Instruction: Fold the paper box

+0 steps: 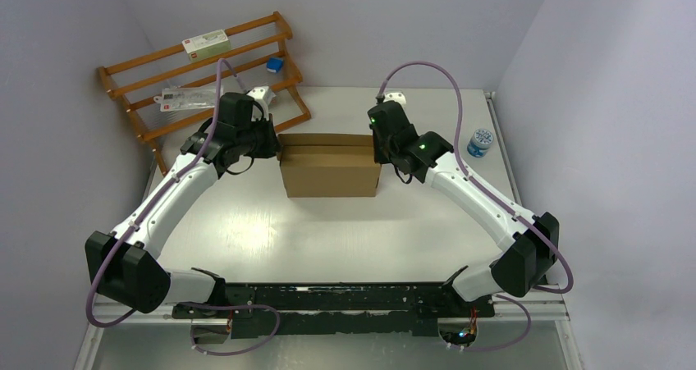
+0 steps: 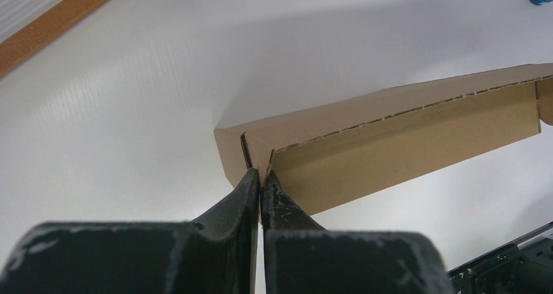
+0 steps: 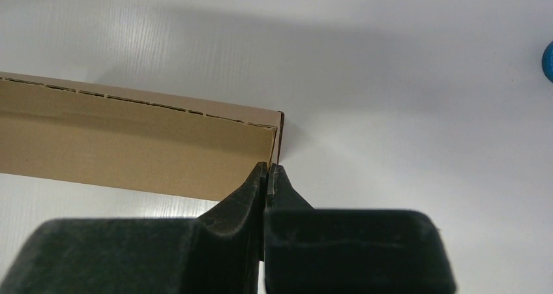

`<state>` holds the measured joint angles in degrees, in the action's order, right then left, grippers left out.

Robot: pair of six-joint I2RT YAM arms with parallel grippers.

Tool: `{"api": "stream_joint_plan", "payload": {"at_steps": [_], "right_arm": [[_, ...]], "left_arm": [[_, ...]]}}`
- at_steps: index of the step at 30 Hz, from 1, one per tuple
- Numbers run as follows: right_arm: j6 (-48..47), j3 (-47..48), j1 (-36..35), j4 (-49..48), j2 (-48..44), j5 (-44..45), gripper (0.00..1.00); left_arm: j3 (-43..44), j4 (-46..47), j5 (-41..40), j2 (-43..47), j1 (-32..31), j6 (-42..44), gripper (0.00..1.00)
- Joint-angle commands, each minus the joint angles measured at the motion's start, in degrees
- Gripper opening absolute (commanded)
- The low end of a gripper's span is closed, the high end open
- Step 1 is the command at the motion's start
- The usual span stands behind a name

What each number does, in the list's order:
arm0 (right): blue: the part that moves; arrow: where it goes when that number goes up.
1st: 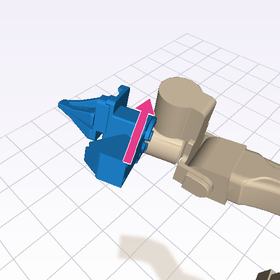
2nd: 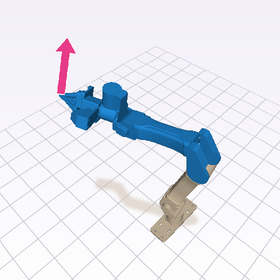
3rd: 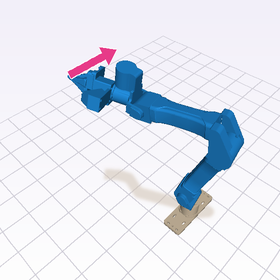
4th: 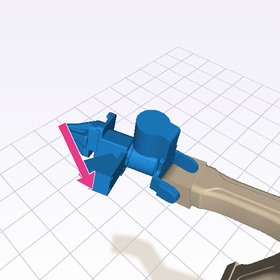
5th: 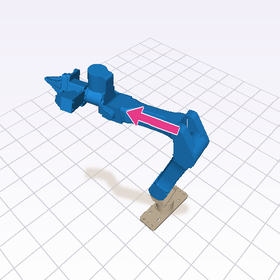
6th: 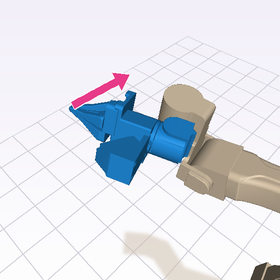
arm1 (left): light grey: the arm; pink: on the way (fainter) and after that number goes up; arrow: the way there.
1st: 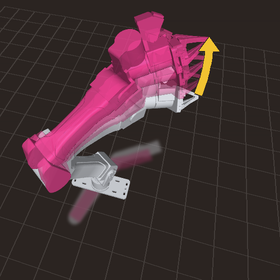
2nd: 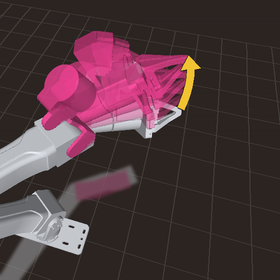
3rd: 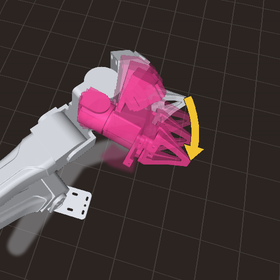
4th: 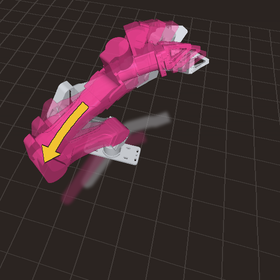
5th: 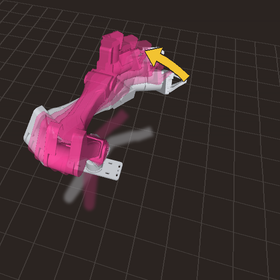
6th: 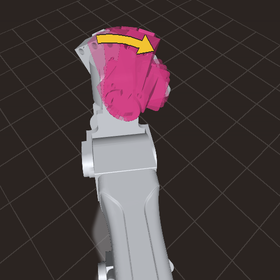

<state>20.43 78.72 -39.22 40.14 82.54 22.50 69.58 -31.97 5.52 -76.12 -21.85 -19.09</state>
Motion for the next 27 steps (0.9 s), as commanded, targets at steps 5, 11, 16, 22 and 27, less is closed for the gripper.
{"api": "stream_joint_plan", "payload": {"at_steps": [5,11,16,22,27], "right_arm": [[4.6,-0.6,-1.2,-4.7,0.0,-6.0,0.00],[6.9,-0.3,-1.2,-5.6,-0.5,-5.5,0.00],[4.3,-0.3,-1.2,-5.1,-0.2,-3.3,0.00],[0.0,0.0,-1.2,-2.5,0.3,-2.7,0.00],[-2.7,1.4,-1.2,-0.8,0.5,-1.7,0.00]], "left_arm": [[0.0,0.5,5.1,-0.4,-2.1,-1.6,0.07],[-0.2,0.6,5.3,-0.5,-2.2,-1.7,0.06],[-0.5,0.5,4.8,-0.2,-2.2,-1.4,0.07],[0.2,0.0,3.7,-0.2,-2.3,-1.0,0.06],[0.4,-0.5,3.3,-0.3,-2.2,-0.7,0.06]]}}
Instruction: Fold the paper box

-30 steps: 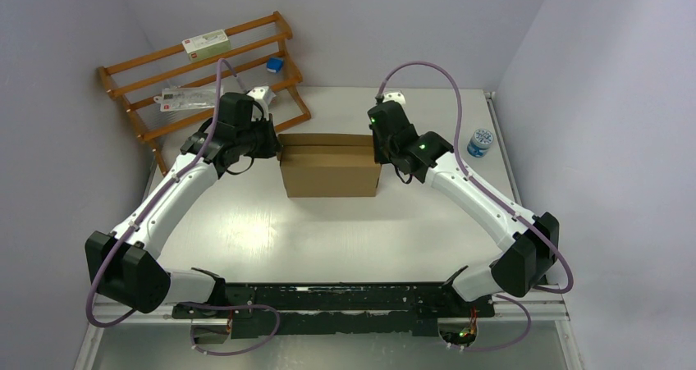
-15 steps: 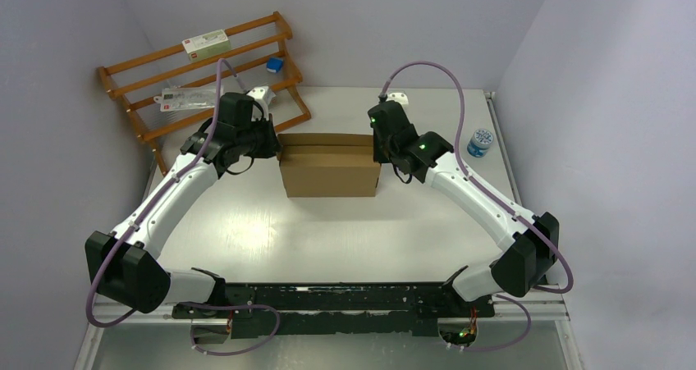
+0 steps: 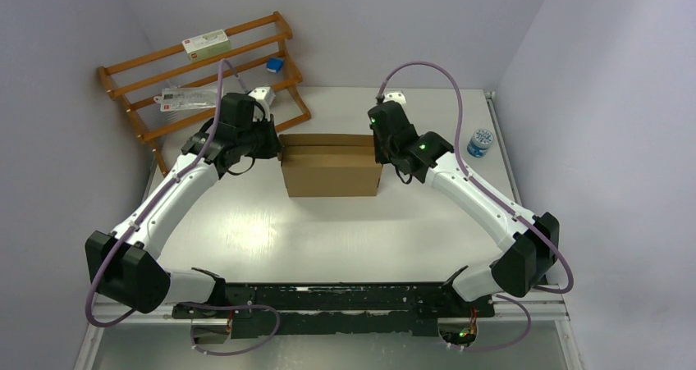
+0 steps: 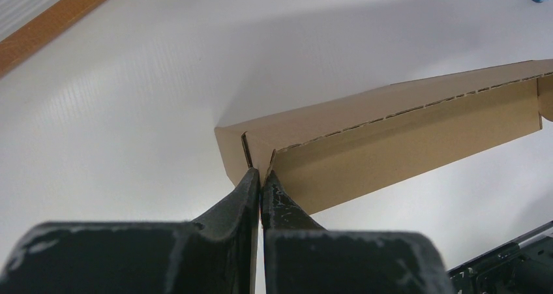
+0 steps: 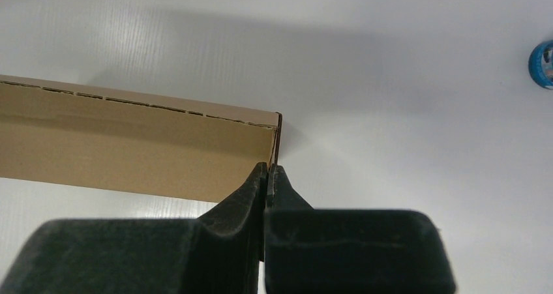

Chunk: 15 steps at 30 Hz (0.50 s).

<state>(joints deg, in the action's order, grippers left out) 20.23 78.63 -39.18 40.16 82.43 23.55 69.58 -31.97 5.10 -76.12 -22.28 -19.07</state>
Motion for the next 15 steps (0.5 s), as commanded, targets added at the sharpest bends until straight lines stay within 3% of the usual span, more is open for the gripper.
{"api": "stream_joint_plan", "payload": {"at_steps": [1,15], "right_arm": [[-2.6,1.8,-1.2,-0.6,0.7,-2.7,0.00],[0.5,-1.8,-1.2,-3.6,1.4,-5.7,0.00]], "left_arm": [[0.4,-0.6,3.6,-0.2,-1.8,-0.8,0.06],[-0.7,0.6,5.1,0.0,-1.8,-1.6,0.06]]}}
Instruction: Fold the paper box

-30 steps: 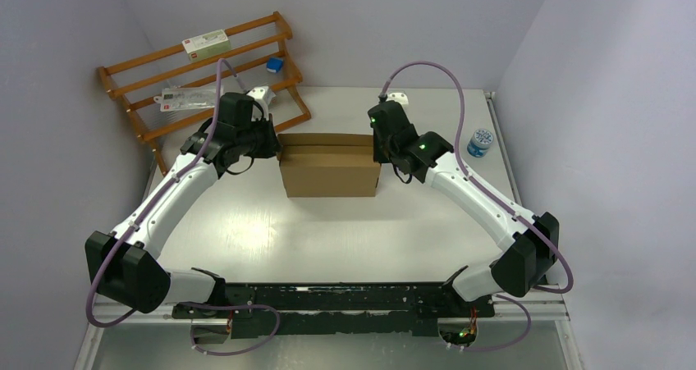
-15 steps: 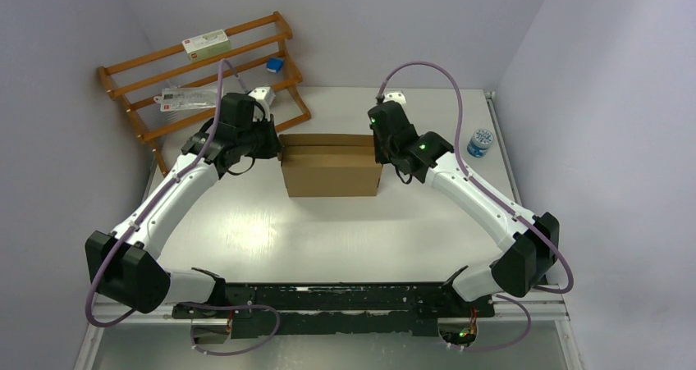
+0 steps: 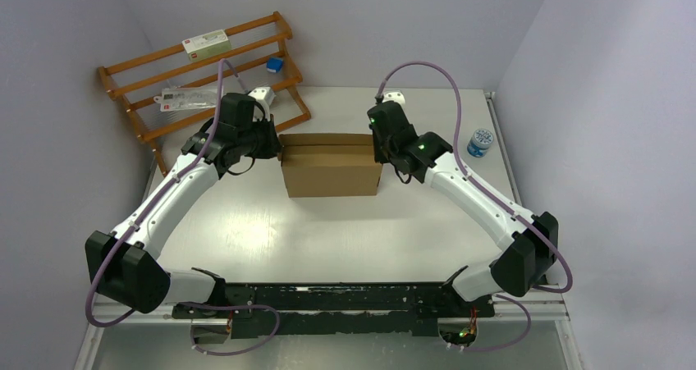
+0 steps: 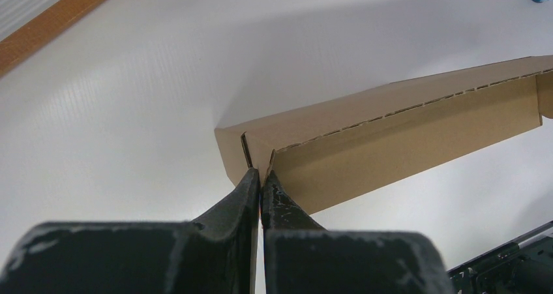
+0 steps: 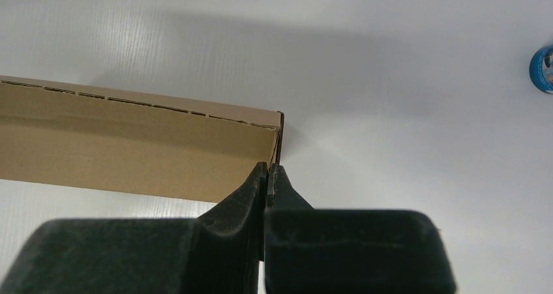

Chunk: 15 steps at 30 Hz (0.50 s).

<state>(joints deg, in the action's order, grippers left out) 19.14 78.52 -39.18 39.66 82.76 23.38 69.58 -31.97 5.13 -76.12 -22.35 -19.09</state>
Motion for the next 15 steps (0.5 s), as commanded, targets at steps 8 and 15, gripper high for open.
{"api": "stream_joint_plan", "payload": {"at_steps": [8,15], "right_arm": [[1.8,-5.1,-1.3,-5.7,-0.4,-5.4,0.00],[2.2,-6.5,-2.4,-6.3,-0.9,-3.8,0.00]], "left_arm": [[-0.5,0.7,6.1,0.0,-1.7,-2.6,0.06],[1.4,0.0,4.3,0.3,-1.7,-3.7,0.05]]}}
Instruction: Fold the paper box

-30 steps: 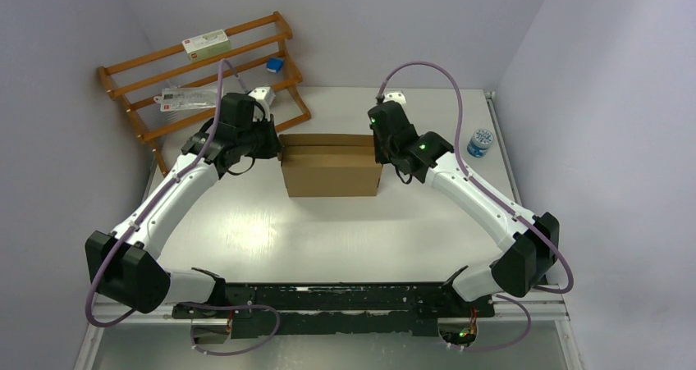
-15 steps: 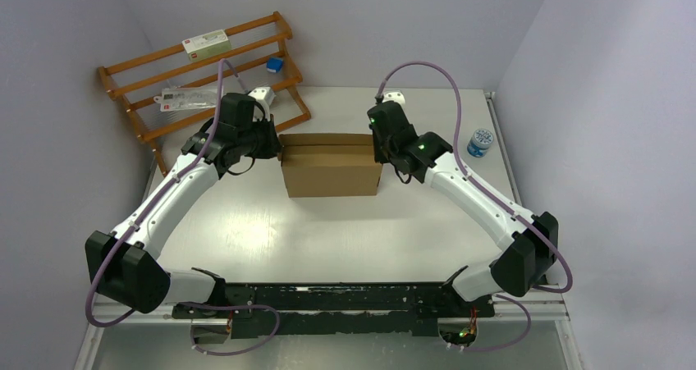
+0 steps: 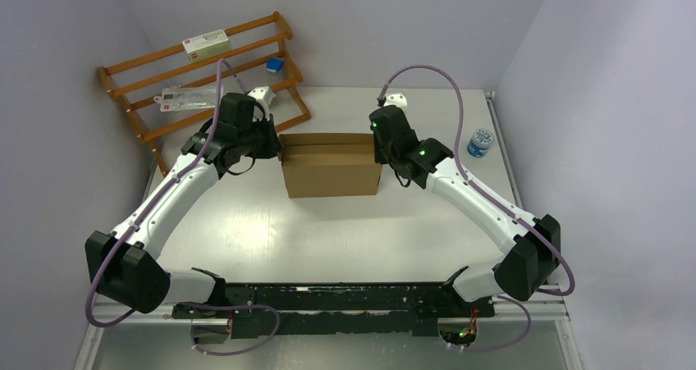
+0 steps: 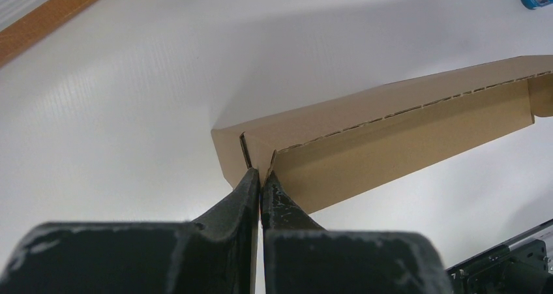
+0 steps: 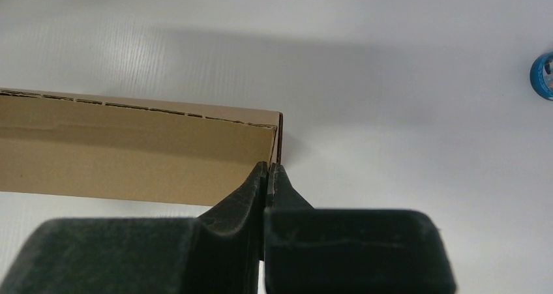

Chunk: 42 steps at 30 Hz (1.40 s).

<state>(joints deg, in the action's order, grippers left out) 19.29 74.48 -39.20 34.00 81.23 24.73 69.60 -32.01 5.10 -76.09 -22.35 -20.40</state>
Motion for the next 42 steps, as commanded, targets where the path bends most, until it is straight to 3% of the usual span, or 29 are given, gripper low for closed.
{"api": "stream_joint_plan", "payload": {"at_steps": [1,11,21,29,35,38,42], "right_arm": [[2.0,-2.9,-2.6,-1.1,0.3,-5.1,0.00],[3.1,-4.1,-5.2,-2.6,0.7,-3.3,0.00],[3.4,-5.8,-6.1,-4.1,-0.5,-2.7,0.00],[4.2,-9.4,-6.2,-7.5,-3.0,-3.6,0.01],[3.0,-9.4,-6.1,-8.3,-5.6,-4.6,0.17],[2.9,-9.6,-5.8,-9.4,-7.8,-4.8,0.31],[3.1,-8.8,-4.8,-9.3,-9.9,-5.7,0.49]], "left_arm": [[1.1,0.3,4.4,0.3,-1.7,-2.7,0.05],[-1.4,1.3,4.5,-0.4,-1.8,-5.1,0.05],[-2.8,-1.1,-3.9,0.5,-2.6,-2.5,0.05],[-8.7,2.9,-0.8,1.8,-3.0,-4.4,0.05],[-15.0,6.6,-2.3,4.6,-3.1,-4.4,0.05],[-16.7,8.4,-2.5,5.6,-3.1,-3.7,0.05],[-17.5,9.8,-2.3,7.1,-3.1,-2.3,0.17]]}}
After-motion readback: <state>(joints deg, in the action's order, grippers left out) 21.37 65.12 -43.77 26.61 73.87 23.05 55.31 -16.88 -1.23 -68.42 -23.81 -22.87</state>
